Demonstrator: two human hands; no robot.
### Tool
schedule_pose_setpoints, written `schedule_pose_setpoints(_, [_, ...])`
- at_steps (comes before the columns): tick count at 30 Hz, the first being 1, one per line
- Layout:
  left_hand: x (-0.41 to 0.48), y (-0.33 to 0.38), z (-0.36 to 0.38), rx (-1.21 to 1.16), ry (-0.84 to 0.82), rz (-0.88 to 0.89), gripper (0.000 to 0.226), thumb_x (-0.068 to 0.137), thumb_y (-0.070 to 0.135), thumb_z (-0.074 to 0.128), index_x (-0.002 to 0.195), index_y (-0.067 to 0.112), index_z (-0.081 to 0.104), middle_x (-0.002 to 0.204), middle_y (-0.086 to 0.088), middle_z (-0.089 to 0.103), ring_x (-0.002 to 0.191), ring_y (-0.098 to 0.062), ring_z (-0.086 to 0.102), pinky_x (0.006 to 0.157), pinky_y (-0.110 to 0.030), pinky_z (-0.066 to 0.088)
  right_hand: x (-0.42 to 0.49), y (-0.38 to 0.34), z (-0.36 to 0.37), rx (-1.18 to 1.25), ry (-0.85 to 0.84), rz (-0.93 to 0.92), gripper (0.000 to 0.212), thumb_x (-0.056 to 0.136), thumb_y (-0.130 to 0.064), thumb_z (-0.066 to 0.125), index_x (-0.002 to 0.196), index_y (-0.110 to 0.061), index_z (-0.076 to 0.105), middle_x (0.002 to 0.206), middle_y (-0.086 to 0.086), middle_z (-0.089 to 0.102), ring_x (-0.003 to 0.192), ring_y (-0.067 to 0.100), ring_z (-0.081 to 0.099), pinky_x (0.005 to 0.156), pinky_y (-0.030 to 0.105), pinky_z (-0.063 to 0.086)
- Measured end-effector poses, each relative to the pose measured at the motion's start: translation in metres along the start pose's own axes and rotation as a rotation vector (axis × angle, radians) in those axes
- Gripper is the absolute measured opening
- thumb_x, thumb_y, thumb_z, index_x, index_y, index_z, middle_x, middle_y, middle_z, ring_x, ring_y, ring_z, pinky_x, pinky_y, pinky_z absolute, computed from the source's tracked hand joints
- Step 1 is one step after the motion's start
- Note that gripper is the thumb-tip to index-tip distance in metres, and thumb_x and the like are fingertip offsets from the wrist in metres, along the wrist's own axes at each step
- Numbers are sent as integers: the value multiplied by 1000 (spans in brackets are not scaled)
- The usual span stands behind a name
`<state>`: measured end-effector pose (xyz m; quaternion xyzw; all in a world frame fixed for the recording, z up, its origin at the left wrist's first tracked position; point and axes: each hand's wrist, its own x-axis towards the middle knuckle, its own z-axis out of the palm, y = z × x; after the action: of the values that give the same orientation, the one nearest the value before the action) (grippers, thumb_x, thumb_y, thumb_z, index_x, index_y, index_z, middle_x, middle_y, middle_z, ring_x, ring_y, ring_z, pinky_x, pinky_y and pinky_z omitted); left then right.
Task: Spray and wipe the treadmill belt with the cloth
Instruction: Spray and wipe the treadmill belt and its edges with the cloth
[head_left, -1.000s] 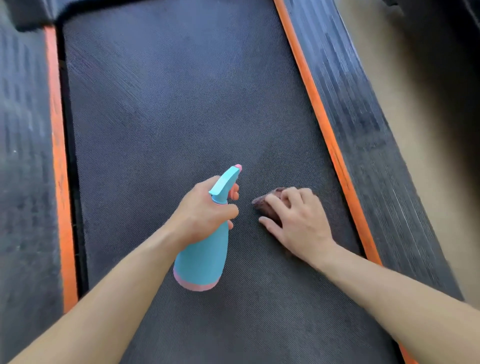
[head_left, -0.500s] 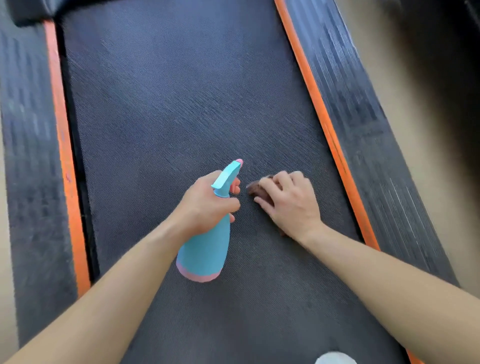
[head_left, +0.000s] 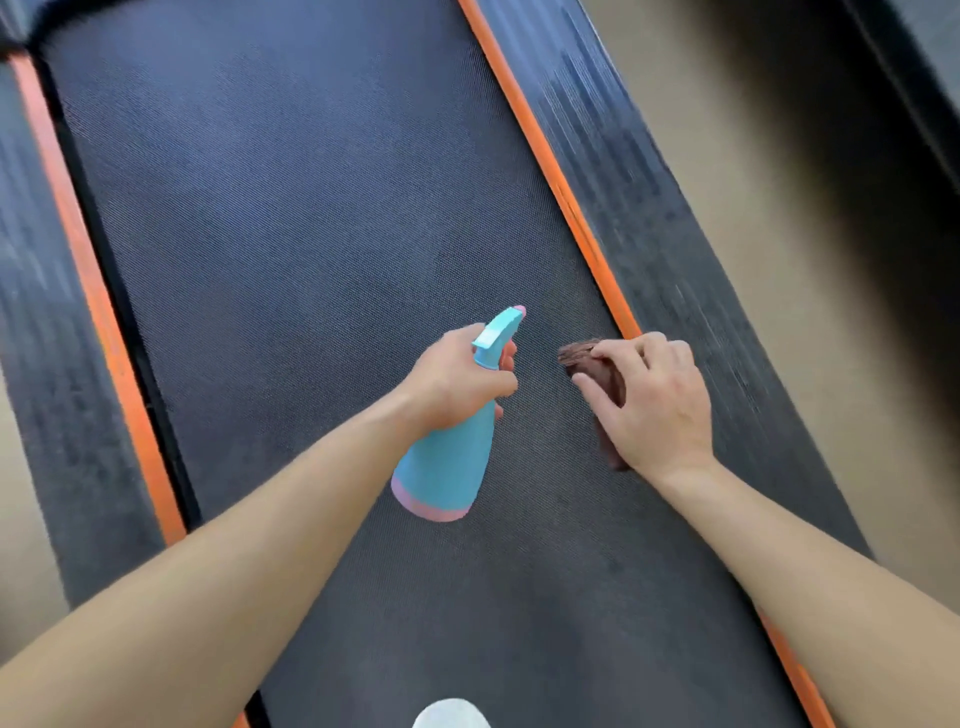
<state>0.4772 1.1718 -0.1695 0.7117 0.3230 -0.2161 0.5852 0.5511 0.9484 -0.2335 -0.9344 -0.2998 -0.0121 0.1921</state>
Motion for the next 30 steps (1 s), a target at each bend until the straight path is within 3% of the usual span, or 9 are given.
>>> schedule_pose_setpoints(3, [-3,-7,12,-23,-2,-8,19,71,13,67,89,19,66,97,3,71,70,-18,70,72,-38,66,-25,9,19,-74,-7,-113,35,94,-51,59,107,-21,69,97,6,58,85,31,53,67,43,49])
schedule_pose_setpoints(9, [14,-21,41,52,-20,16,21,84,1,66,100,16,66,109,-2,73,63,-15,73,62,-24,58,-40,30,69,-230,71,-153,26,94,-47,62,105,-23,62,96,8,58,85,34,54,66,44,44])
schedule_pose_setpoints(14, [19,-21,48,34,-17,43,35,71,14,67,107,14,67,113,-10,72,64,-22,75,74,-38,65,-41,32,75,-218,133,-147,25,96,-47,61,101,-23,65,95,6,59,86,32,53,66,43,43])
schedule_pose_setpoints(16, [16,-20,47,59,-11,50,21,76,10,68,96,16,65,115,-10,72,64,-21,74,75,-39,64,-42,32,76,-213,145,-145,25,95,-47,62,101,-23,65,95,6,59,86,32,53,67,43,44])
schedule_pose_setpoints(18, [13,-19,46,69,29,50,16,82,2,66,92,14,64,116,-13,71,62,-16,71,65,-33,63,-42,32,75,-201,145,-155,26,95,-48,62,102,-22,65,94,6,58,86,32,53,68,43,44])
schedule_pose_setpoints(20, [12,-20,47,60,60,42,14,84,0,65,92,11,64,113,-15,71,59,-14,69,60,-26,58,-43,33,75,-202,149,-160,27,94,-48,63,102,-22,65,95,6,58,85,32,53,68,43,44])
schedule_pose_setpoints(22, [10,-22,49,67,68,27,10,84,3,66,88,11,64,99,-15,72,61,-18,73,61,-28,58,-42,33,75,-200,138,-156,27,93,-48,65,102,-22,66,95,6,57,85,32,53,69,43,45])
schedule_pose_setpoints(26, [9,-25,51,118,88,-11,14,84,8,69,81,18,59,72,5,64,67,-22,78,59,-21,54,-41,32,71,-195,124,-155,28,92,-48,67,104,-22,67,96,5,58,85,31,53,68,43,45])
schedule_pose_setpoints(30, [9,-30,43,42,87,21,11,83,5,69,92,11,65,89,-3,69,62,-18,74,59,-24,54,-33,27,65,-223,108,-198,28,91,-48,66,105,-23,65,97,6,58,87,30,53,69,42,45])
